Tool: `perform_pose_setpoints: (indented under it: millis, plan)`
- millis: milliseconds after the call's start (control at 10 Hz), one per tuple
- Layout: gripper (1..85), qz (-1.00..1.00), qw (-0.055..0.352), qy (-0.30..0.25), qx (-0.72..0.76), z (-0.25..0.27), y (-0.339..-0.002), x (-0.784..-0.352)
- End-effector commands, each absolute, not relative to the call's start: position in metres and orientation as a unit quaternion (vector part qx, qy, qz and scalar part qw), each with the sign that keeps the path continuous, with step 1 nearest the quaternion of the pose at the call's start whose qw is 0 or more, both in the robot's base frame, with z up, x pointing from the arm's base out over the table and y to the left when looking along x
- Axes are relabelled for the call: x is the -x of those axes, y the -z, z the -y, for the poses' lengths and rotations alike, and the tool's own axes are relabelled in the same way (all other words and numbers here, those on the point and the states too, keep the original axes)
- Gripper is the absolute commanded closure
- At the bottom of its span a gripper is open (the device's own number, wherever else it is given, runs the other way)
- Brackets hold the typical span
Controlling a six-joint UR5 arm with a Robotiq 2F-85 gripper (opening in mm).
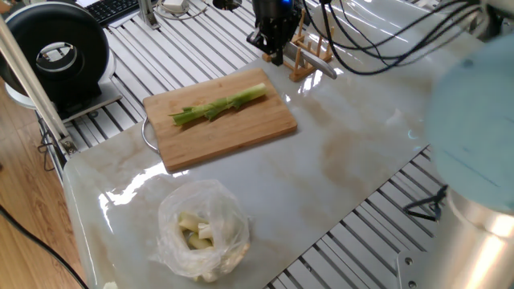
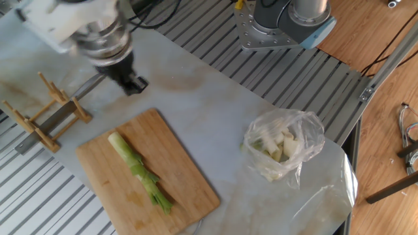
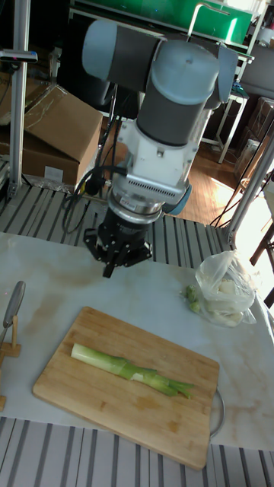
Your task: Chop the scallions
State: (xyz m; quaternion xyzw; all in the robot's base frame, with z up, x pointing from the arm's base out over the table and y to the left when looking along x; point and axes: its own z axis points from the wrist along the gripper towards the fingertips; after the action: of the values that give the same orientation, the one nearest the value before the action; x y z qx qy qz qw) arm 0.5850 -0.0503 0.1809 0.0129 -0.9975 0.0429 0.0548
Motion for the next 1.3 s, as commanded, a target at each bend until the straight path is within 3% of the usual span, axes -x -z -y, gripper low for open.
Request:
perform_pose_setpoints:
  millis: [0, 300, 700, 1200]
  plan:
    - [84.3, 0.997, 0.043, -0.055, -0.016, 0.073, -0.161, -0.632]
    - [84.3, 0.995, 0.046, -0.090, -0.008, 0.089, -0.156, -0.639]
    - [84.3, 0.996, 0.046, -0.074, 0.003, 0.080, -0.154, -0.638]
    - [84.3, 0.997, 0.033, -0.047, -0.055, 0.107, -0.130, -0.731]
